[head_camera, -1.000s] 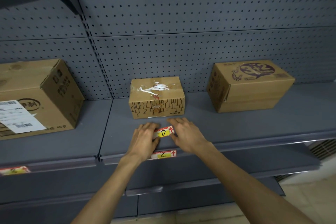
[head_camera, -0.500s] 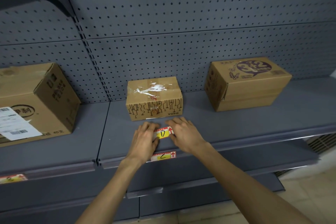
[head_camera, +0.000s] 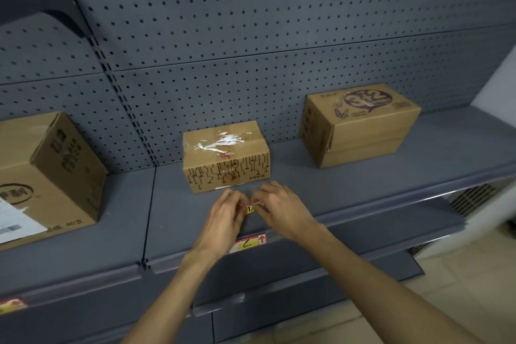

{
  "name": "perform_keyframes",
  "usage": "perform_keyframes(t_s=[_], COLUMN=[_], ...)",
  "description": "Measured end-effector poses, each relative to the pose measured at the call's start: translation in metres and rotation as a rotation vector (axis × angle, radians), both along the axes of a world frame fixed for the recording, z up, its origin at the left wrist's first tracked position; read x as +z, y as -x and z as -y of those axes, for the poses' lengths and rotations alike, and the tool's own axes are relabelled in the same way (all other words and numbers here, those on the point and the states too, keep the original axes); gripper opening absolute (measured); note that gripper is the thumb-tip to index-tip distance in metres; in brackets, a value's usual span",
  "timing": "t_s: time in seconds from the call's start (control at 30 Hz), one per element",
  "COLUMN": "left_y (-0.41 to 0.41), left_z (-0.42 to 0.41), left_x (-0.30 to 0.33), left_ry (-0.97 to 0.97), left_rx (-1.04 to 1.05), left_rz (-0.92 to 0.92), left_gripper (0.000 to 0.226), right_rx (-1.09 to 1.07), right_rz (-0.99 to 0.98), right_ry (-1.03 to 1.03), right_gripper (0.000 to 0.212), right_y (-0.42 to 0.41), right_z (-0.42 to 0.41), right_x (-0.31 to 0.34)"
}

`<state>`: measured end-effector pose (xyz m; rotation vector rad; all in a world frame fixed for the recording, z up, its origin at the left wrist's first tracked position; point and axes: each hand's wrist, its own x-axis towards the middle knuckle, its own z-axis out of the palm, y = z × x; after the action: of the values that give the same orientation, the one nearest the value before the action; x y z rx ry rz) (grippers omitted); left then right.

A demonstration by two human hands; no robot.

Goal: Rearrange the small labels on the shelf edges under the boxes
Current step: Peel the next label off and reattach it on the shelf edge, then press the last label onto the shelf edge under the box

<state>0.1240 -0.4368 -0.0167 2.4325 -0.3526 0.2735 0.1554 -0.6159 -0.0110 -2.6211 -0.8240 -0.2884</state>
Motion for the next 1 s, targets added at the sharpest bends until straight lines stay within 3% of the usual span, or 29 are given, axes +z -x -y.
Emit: perform_keyframes(t_s=[0.4, 1.0], left_y=[-0.004, -0.013], left_z=[0.094, 0.261], left_x=[0.016, 0.001], left_ry=[0.095, 0.142], left_rx=[-0.172, -0.249], left_rz=[0.068, -0.045], left_gripper=[0.018, 0.023], right_rx=[-0.049, -0.212], right_rz=[-0.024, -0.144], right_ry=[-0.087, -0.076], right_gripper=[0.007, 0.01], right_y=[0.024, 0.014], right_z=[0.105, 0.267], right_x=[0.03, 0.017])
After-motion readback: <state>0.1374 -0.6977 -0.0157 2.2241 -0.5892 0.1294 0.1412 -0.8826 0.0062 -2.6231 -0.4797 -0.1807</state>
